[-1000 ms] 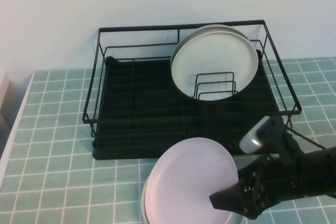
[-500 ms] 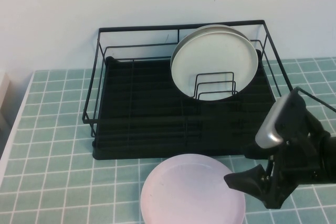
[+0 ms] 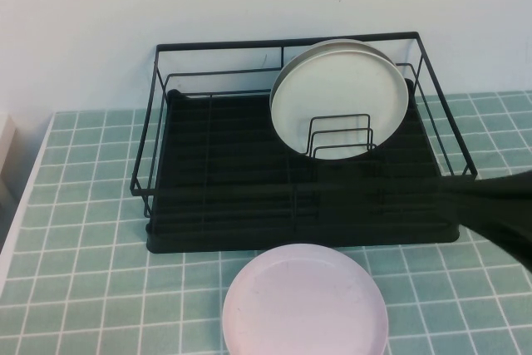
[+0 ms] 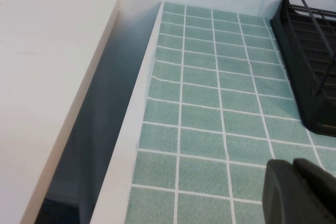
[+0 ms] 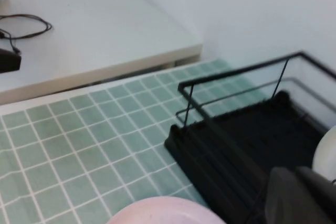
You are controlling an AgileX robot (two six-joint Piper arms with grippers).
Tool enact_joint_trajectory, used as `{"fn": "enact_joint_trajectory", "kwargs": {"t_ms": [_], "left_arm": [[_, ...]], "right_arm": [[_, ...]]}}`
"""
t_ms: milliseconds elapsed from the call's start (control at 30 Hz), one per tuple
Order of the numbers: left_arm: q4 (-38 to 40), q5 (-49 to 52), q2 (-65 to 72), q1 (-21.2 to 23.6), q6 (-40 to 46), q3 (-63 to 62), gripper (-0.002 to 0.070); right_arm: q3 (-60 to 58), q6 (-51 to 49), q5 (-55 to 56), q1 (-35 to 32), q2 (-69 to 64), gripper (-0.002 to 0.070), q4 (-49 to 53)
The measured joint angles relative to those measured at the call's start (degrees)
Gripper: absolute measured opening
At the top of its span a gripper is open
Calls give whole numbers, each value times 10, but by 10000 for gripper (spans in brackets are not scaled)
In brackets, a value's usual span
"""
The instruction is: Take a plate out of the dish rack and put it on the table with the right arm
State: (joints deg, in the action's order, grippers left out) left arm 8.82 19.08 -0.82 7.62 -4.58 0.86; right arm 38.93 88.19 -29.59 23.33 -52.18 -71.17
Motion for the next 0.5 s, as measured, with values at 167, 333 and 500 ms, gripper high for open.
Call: {"fn": "enact_joint_trajectory", "kwargs": {"t_ms": [167, 333, 500], "left_arm": [[0, 0, 0, 0, 0, 0, -4], [0, 0, 0, 0, 0, 0, -4], [0, 0, 0, 0, 0, 0, -4]], "right_arm": [[-28, 0, 17, 0, 85, 4, 41], [-71, -2, 38, 0, 179, 1, 89], [-121, -5, 104, 0, 266, 0, 101]]}}
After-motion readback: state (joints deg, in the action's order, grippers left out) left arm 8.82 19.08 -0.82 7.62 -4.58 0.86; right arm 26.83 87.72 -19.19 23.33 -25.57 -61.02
